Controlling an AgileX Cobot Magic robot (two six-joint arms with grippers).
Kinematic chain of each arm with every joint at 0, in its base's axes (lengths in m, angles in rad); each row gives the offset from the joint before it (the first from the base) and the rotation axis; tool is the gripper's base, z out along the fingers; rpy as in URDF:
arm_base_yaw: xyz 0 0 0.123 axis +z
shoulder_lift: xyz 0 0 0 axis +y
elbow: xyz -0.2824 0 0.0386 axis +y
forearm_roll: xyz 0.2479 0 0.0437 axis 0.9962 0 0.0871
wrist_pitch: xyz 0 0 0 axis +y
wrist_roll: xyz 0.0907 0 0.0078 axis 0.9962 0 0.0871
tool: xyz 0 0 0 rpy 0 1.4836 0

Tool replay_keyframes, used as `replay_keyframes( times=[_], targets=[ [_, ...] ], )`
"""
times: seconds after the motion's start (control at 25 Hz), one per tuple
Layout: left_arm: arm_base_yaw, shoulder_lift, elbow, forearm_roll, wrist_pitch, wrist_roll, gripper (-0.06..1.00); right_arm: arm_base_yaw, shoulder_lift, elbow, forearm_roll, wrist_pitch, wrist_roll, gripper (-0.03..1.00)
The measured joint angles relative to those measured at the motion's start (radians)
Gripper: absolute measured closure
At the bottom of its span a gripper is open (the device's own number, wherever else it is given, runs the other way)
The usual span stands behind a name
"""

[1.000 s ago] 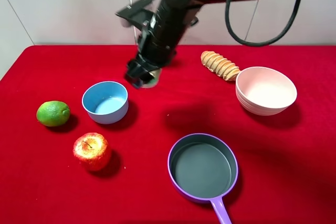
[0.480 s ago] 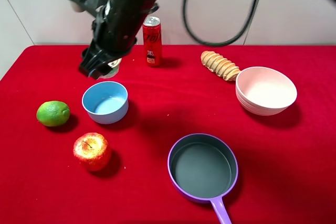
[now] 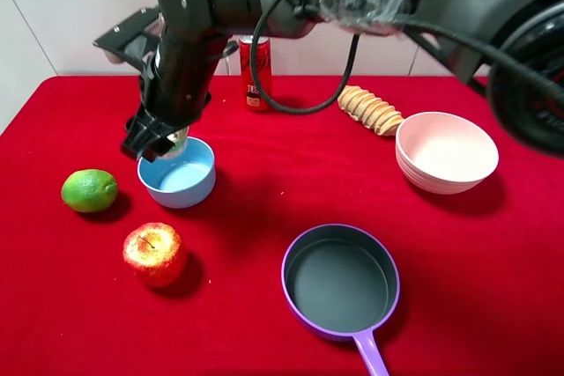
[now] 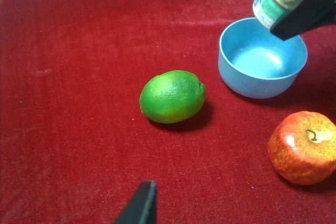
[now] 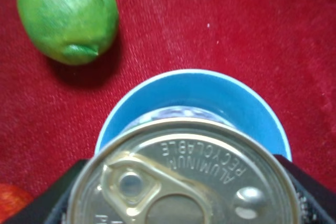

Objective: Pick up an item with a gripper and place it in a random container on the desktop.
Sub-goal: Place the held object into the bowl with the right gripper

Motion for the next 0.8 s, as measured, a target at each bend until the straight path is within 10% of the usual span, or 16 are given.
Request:
replay_keyframes(
  times=[0.8],
  targets=[
    [0.0, 0.0, 0.0, 0.0, 0.0, 0.0, -0.04, 0.0, 0.133, 0.0, -0.018, -0.085, -0.048, 0.48]
  ],
)
